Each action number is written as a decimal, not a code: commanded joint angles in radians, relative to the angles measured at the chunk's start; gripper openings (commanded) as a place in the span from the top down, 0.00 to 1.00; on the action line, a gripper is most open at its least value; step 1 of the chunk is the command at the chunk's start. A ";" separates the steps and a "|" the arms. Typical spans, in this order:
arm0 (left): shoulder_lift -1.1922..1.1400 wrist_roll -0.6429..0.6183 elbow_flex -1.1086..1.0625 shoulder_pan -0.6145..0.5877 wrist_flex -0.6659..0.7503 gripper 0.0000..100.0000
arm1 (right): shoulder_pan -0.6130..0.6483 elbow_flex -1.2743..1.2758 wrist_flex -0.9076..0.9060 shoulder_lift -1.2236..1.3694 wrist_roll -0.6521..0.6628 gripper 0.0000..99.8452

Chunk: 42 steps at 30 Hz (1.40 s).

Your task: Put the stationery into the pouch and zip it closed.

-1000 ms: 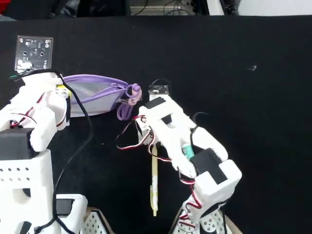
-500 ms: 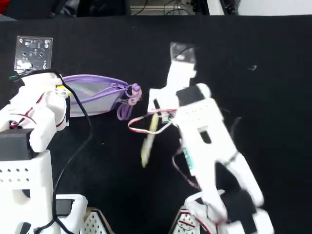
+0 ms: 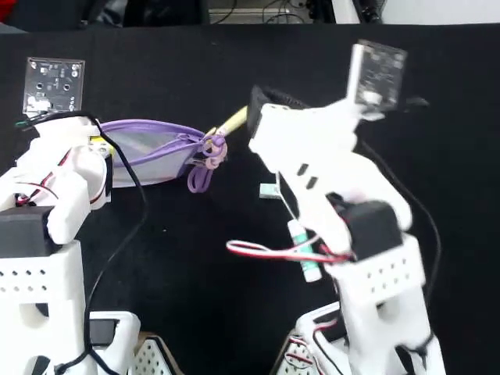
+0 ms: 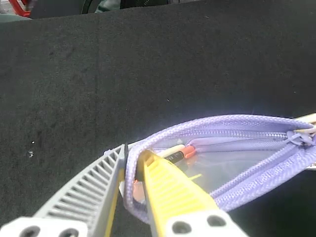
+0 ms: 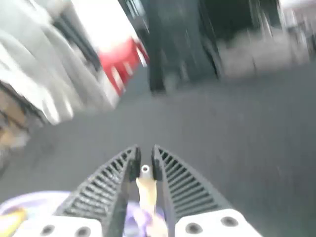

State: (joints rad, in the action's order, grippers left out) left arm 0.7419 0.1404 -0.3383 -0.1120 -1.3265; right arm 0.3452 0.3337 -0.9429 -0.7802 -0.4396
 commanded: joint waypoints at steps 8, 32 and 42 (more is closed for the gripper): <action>-0.018 -0.012 -0.081 0.027 -0.005 0.97 | -0.008 -0.056 0.143 -0.137 0.006 0.99; -0.018 -0.012 -0.116 0.033 0.026 0.97 | 0.178 -0.064 0.477 -0.160 0.006 0.99; -0.017 -0.014 -0.128 0.033 0.040 0.97 | 0.178 0.122 0.715 -0.166 0.006 0.99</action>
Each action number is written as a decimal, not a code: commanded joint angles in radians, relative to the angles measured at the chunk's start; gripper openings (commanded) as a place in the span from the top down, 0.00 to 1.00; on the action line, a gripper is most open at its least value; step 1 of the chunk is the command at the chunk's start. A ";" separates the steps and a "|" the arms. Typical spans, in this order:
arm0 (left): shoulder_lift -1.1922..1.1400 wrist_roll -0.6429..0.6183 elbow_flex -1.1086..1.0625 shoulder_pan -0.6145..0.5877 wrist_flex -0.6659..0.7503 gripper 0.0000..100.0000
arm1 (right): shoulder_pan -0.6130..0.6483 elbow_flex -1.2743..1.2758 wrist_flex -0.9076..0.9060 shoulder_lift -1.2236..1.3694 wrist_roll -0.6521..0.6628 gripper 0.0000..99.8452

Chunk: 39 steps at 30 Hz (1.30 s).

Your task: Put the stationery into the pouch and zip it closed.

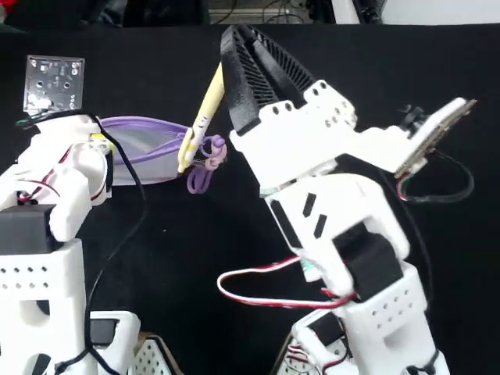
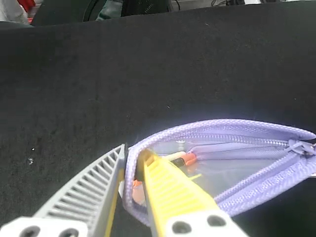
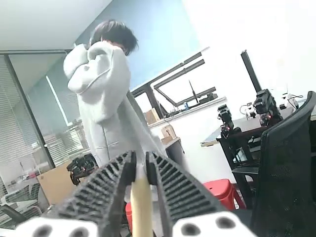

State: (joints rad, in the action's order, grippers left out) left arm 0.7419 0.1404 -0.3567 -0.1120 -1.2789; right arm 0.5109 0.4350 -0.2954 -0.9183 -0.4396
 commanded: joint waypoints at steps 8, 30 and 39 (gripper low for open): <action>-0.017 -0.014 -0.110 0.035 -0.008 0.97 | 0.017 0.074 0.215 -0.027 0.005 0.99; -0.017 -0.014 -0.111 0.035 -0.011 0.97 | 0.091 0.306 0.686 0.002 0.011 0.99; -0.017 -0.014 -0.108 0.038 -0.011 0.97 | 0.020 0.312 0.776 0.094 0.008 0.99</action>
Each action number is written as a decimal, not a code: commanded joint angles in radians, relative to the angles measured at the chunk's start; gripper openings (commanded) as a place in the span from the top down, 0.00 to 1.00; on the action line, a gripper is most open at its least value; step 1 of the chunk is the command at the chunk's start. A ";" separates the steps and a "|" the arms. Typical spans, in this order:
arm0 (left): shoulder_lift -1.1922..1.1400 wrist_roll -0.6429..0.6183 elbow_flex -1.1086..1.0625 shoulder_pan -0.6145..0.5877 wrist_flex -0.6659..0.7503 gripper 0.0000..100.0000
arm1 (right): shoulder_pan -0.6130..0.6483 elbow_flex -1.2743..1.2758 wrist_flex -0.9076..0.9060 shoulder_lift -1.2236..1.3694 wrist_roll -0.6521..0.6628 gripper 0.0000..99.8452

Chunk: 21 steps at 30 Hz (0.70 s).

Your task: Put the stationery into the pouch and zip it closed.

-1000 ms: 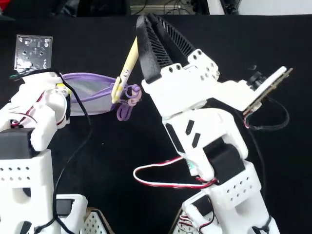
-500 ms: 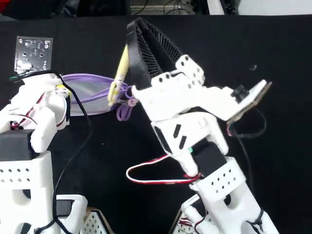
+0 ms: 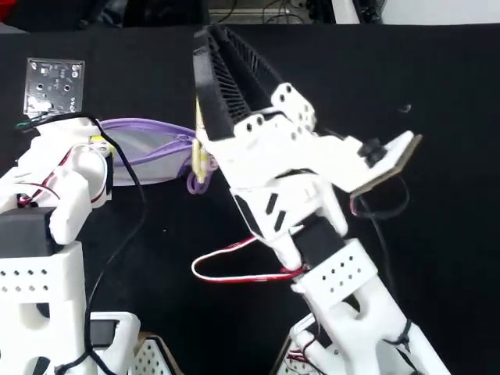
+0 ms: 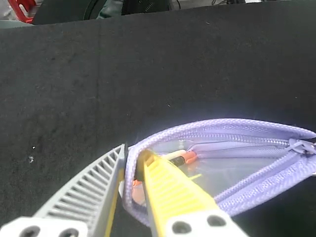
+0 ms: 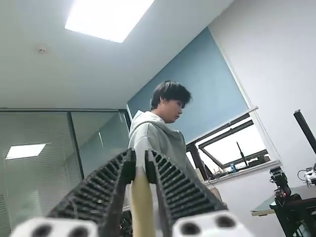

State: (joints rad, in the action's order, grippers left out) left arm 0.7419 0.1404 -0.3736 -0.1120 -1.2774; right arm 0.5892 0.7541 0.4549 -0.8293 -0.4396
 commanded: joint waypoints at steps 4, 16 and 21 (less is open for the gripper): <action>-0.017 -0.014 -0.084 0.038 -0.011 0.97 | -0.160 -0.008 0.025 0.004 0.008 0.99; -0.028 -0.046 0.039 0.217 -0.120 0.97 | -0.258 -0.008 0.023 -0.140 0.005 0.99; -0.025 -0.043 0.045 0.305 -0.127 0.97 | -0.256 -0.010 0.023 -0.150 -0.032 0.99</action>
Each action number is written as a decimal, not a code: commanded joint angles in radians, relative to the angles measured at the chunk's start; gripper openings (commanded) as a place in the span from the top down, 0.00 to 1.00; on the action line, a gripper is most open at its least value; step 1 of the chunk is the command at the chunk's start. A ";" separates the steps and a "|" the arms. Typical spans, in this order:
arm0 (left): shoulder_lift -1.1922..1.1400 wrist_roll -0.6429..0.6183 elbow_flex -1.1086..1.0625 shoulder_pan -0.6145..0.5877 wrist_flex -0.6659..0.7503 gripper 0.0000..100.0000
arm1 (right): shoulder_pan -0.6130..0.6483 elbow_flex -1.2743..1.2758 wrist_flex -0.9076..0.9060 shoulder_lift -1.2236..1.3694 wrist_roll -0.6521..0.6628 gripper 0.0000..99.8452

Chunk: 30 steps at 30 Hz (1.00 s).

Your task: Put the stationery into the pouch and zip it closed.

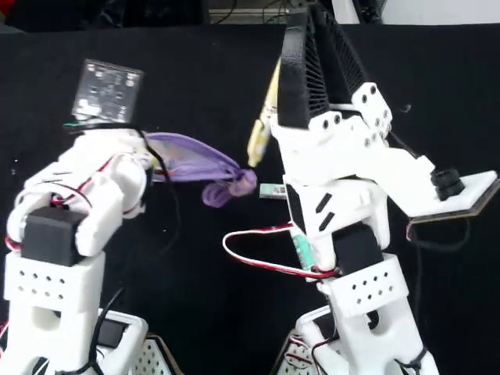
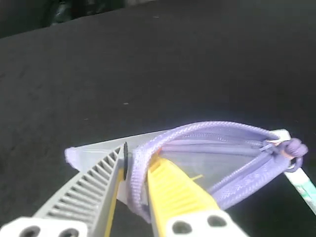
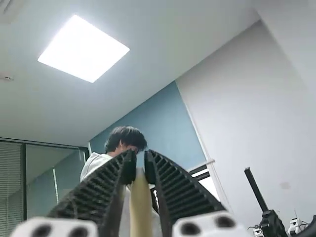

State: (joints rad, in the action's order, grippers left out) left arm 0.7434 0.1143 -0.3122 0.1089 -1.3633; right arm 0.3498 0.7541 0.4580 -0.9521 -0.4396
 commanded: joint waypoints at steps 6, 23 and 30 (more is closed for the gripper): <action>-0.020 -0.017 0.015 0.124 -0.054 0.97 | -0.018 -0.008 0.021 -0.031 -0.213 0.99; -0.031 -0.015 0.111 0.104 -0.104 0.97 | -0.241 0.223 -0.121 -0.300 -0.262 0.99; -0.031 -0.021 0.111 -0.054 -0.098 0.97 | -0.384 0.234 -0.523 -0.358 -0.262 0.99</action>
State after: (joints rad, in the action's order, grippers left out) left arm 0.7388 0.1143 -0.2018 0.1350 -1.4446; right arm 0.0215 0.9935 0.1097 -1.2881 -0.6928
